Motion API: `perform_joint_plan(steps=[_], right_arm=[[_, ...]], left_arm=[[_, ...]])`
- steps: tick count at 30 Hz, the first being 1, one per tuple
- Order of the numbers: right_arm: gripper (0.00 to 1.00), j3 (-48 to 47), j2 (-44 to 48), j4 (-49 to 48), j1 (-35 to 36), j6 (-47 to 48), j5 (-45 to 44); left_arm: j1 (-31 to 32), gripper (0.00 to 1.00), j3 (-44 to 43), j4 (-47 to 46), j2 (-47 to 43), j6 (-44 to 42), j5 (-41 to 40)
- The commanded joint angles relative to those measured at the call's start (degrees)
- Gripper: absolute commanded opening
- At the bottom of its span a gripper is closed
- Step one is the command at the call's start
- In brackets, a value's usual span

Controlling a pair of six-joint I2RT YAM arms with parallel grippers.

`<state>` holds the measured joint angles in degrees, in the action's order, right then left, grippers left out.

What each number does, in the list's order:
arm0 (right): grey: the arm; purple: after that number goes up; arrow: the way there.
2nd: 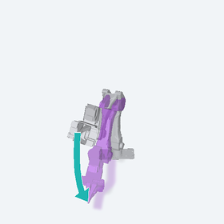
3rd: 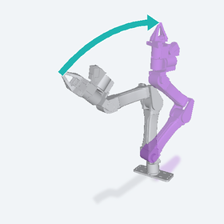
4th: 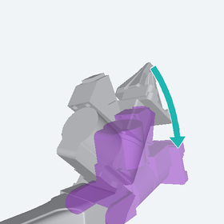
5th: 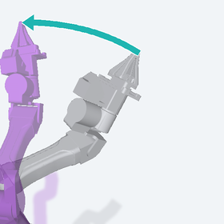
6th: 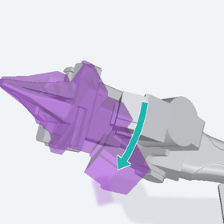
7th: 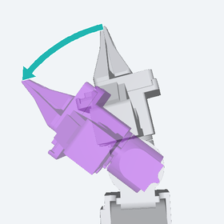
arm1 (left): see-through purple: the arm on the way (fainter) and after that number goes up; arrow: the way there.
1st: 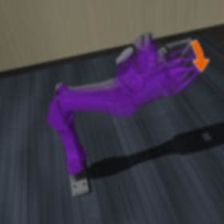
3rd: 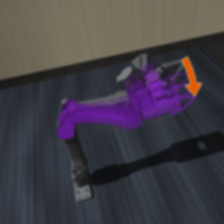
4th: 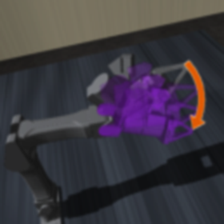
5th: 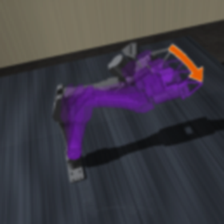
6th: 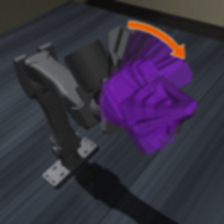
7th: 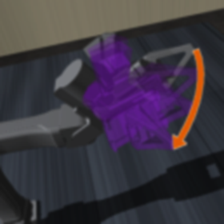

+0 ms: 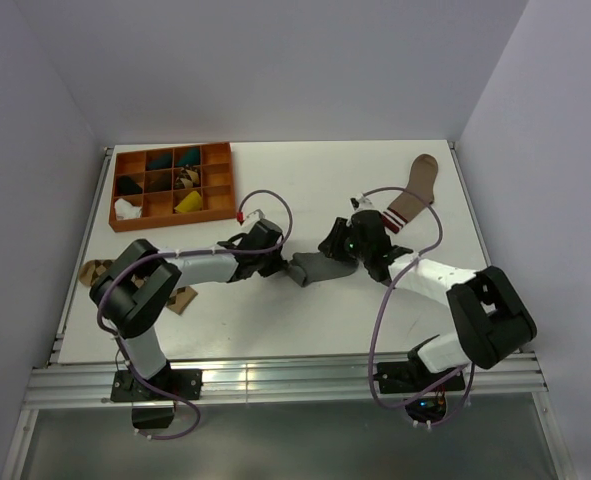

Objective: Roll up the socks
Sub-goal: Roll the sock at the center of the board.

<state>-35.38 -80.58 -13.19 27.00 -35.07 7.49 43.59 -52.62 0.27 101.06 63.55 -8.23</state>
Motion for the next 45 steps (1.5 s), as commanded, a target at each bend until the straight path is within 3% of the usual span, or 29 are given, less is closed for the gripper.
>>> perform_joint_plan(steps=[1, 18, 27, 30, 36, 37, 38, 40, 45], right_arm=[[0.36, -3.4, -3.3, 9.0, -1.3, 3.0, -6.9], [0.36, -19.4, -23.9, 12.4, -2.2, 9.8, -3.8], [0.36, -20.3, -25.7, 10.6, -2.2, 12.9, 0.1], [0.36, -18.4, -23.3, 7.1, -2.2, 15.5, 2.5], [0.39, -9.1, -8.7, 0.8, -0.5, 21.1, 3.5], [0.42, -6.1, -4.4, -1.2, 0.7, 22.5, 2.7], [0.53, -4.5, -2.2, -2.3, 1.4, 23.2, 2.3], [0.6, -0.2, 3.1, -4.6, 4.6, 26.1, -1.3], [0.65, 2.7, 6.9, -6.1, 13.7, 33.2, -6.7]], left_arm=[[0.1, 0.0, -0.1, 5.5, -2.1, -2.8, -3.9], [0.2, 0.0, 1.8, 5.3, -7.5, -13.1, -5.5], [0.2, 0.0, -1.2, 8.3, -0.7, -14.7, -3.2], [0.1, 0.0, -1.8, 9.2, 0.6, -13.9, -3.3], [0.1, 0.0, -3.3, 11.3, 1.4, -12.7, -4.1], [0.1, 0.0, -3.5, 11.3, 1.4, -12.7, -4.1], [0.2, 0.0, -3.5, 11.4, 1.5, -12.7, -4.2], [0.1, 0.0, -3.9, 11.6, 1.7, -12.8, -4.1], [0.2, 0.0, -4.3, 12.1, 1.8, -12.7, -4.2]])
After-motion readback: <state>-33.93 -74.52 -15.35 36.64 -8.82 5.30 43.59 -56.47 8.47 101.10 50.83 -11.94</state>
